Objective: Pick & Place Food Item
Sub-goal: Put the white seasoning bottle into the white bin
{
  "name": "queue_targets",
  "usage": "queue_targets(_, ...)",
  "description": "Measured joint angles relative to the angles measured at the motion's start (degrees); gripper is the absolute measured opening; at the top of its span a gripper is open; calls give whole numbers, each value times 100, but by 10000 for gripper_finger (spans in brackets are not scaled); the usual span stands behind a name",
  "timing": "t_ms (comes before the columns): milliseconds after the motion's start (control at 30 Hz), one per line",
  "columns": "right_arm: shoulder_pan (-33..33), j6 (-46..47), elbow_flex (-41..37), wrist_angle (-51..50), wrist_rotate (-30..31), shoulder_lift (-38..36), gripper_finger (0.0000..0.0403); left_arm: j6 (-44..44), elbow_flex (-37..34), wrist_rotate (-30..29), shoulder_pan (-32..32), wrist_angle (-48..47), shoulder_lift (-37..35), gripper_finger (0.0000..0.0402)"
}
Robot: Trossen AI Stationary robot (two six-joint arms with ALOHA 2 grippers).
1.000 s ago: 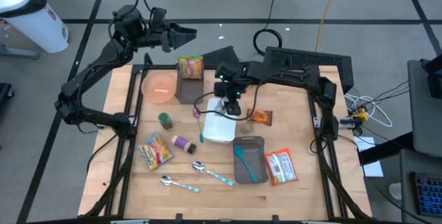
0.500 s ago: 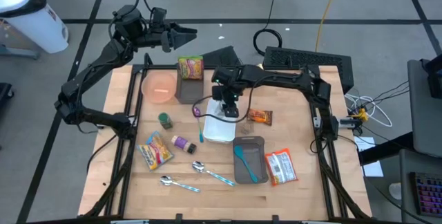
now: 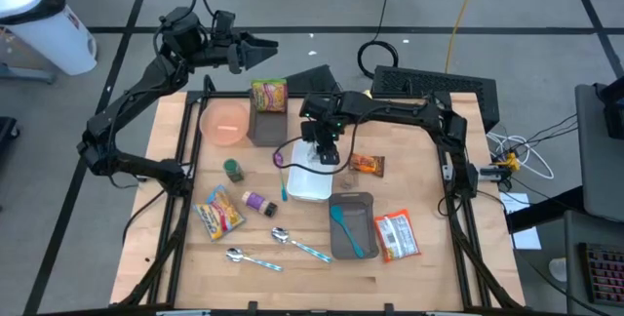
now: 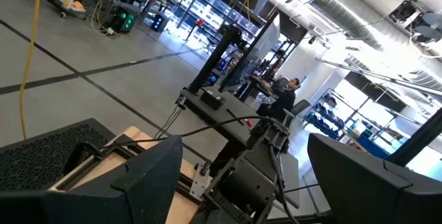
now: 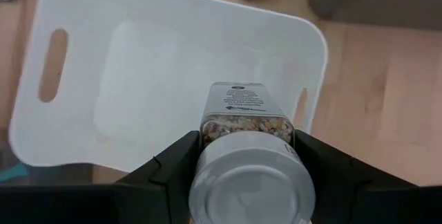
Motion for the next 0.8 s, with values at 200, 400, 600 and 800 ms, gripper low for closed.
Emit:
queue_targets(200,7,-66,0,-235,15,111,191,-1,0,0,0,1,0,320)
queue_targets(400,50,-153,2,-387,305,250,191,-3,-2,-11,-2,153,0,311)
queue_targets(600,59,-156,0,-404,292,254,191,-4,-2,-160,-2,171,2,315)
queue_targets(800,41,-192,0,-447,449,256,191,5,-2,-304,0,170,2,317)
